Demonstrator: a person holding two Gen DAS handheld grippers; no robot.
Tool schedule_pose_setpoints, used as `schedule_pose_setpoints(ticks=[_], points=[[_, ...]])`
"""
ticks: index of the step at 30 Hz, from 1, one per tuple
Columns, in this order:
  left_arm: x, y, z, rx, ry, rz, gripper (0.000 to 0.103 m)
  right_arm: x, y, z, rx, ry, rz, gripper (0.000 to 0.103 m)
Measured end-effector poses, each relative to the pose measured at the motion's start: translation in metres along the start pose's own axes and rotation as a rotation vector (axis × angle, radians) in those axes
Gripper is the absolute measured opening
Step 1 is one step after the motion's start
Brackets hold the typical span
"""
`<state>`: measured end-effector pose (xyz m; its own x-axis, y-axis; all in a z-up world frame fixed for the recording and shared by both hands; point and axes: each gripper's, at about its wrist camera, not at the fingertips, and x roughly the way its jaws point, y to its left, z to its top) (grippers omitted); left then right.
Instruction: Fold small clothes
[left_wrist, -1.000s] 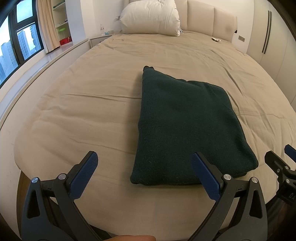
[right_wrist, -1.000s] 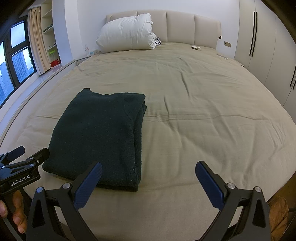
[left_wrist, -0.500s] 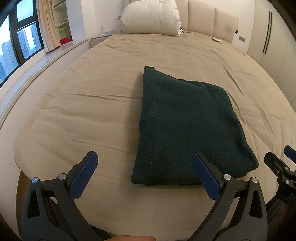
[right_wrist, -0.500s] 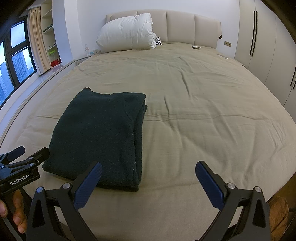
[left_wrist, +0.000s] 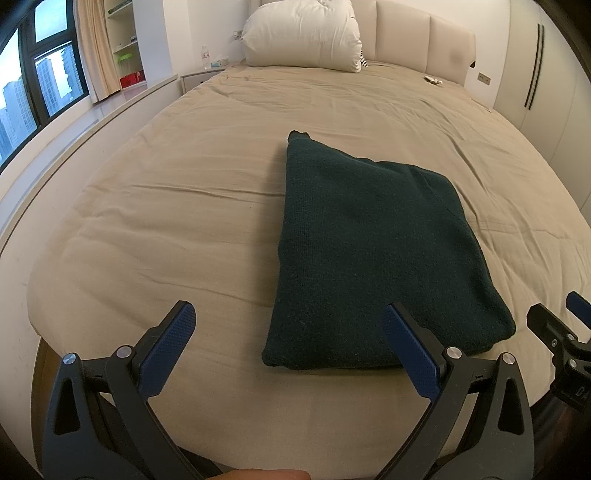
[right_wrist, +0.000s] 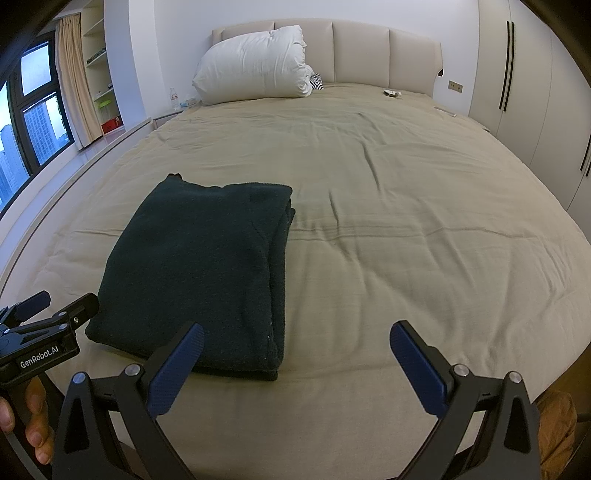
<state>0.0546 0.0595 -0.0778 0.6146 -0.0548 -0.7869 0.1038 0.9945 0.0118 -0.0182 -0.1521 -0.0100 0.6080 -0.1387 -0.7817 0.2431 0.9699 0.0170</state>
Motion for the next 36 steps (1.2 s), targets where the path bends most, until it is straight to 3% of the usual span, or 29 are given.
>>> schedule_pose_setpoints(ticks=[36], points=[[-0.0028,0.0016,-0.005,-0.011,0.006,-0.002,0.103,-0.0001,-0.0012,0.0002,0.001,0.002,0.002,0.103]])
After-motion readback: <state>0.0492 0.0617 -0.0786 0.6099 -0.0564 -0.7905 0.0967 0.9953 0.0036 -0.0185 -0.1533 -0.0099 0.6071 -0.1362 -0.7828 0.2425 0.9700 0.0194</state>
